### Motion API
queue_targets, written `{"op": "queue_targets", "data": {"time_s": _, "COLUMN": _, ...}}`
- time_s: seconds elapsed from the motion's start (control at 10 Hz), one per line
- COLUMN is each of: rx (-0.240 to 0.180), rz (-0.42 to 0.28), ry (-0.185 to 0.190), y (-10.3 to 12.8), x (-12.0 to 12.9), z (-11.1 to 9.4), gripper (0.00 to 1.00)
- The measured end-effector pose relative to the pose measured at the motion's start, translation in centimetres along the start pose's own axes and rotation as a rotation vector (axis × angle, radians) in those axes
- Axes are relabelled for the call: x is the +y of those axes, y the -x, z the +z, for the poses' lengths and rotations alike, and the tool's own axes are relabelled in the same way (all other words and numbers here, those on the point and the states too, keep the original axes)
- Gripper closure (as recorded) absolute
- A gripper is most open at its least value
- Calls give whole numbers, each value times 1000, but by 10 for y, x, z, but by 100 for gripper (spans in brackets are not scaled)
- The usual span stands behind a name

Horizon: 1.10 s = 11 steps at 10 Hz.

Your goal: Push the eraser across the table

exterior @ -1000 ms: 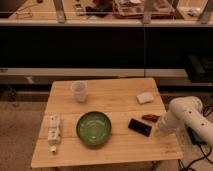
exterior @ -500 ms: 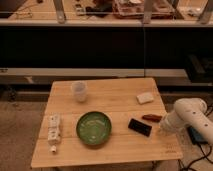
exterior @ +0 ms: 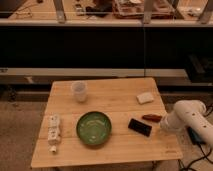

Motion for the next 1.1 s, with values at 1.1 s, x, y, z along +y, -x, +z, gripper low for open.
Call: {"op": "queue_targets", "data": {"time_s": 1.1, "rx": 8, "rz": -21, "ry": -20, "y": -1, "x": -13, "z": 18, "gripper": 100}}
